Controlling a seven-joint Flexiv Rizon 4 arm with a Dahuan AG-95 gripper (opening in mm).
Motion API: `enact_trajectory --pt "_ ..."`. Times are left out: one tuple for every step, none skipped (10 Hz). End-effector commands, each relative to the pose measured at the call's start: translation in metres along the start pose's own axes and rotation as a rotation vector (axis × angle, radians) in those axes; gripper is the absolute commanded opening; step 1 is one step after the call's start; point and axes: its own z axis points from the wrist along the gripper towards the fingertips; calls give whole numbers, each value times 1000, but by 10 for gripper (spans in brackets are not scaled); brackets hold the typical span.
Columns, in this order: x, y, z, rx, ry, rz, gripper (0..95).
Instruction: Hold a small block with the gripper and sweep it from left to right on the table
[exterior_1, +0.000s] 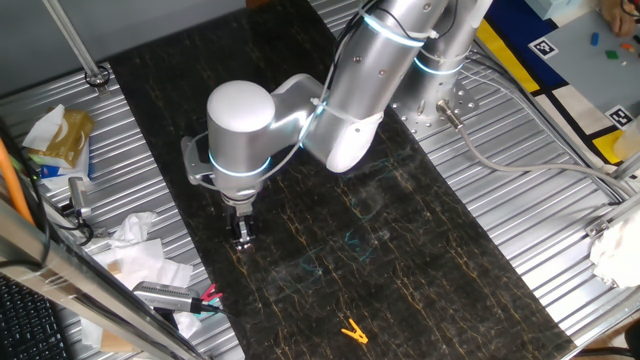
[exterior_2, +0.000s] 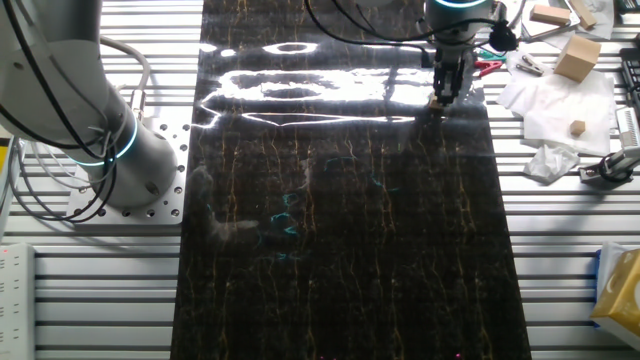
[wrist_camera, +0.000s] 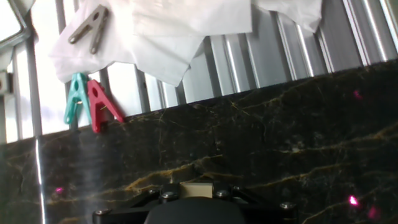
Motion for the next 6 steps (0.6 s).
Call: enact_trajectory --pt "0 0 1 -17 12 -52 190" --pt "0 0 1 -16 13 -62 190" --pt "0 0 1 -10 11 -73 190" --pt "0 0 1 -10 11 -77 190" --pt "0 0 1 -10 14 -79 190" --pt "0 0 1 -11 18 -91 190"
